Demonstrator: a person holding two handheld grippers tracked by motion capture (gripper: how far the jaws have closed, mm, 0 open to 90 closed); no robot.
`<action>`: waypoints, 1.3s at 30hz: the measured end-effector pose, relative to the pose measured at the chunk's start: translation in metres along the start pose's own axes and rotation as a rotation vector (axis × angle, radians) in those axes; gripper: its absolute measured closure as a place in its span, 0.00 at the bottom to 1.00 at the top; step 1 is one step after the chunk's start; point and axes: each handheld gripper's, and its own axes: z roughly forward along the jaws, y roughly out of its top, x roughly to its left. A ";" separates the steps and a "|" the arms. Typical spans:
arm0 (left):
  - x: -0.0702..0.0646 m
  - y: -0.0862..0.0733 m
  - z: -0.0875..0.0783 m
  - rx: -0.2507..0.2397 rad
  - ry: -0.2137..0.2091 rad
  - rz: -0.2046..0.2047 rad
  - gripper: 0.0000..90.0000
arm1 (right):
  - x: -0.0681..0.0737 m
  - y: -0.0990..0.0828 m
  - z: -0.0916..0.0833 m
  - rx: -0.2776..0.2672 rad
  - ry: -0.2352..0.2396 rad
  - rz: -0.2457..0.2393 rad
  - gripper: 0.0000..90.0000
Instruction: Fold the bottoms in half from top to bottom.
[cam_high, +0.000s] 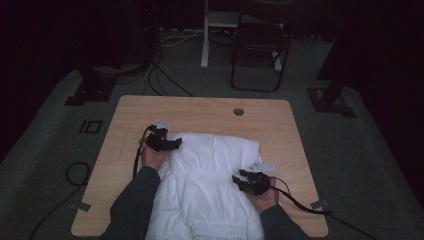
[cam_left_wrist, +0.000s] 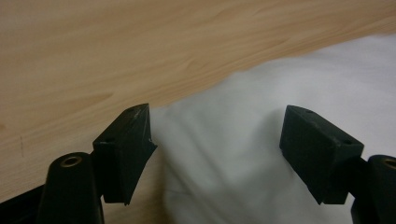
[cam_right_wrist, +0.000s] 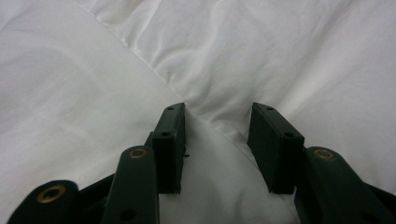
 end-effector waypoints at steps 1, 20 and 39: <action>0.002 -0.001 0.004 0.020 -0.011 0.005 0.27 | 0.000 0.000 0.000 0.000 0.000 0.000 0.62; 0.001 -0.007 0.010 0.048 -0.127 -0.001 0.86 | -0.006 0.000 -0.001 -0.002 0.044 0.040 0.61; 0.004 -0.009 0.010 0.032 -0.144 -0.003 0.86 | -0.127 0.065 0.041 0.059 -0.137 0.208 0.29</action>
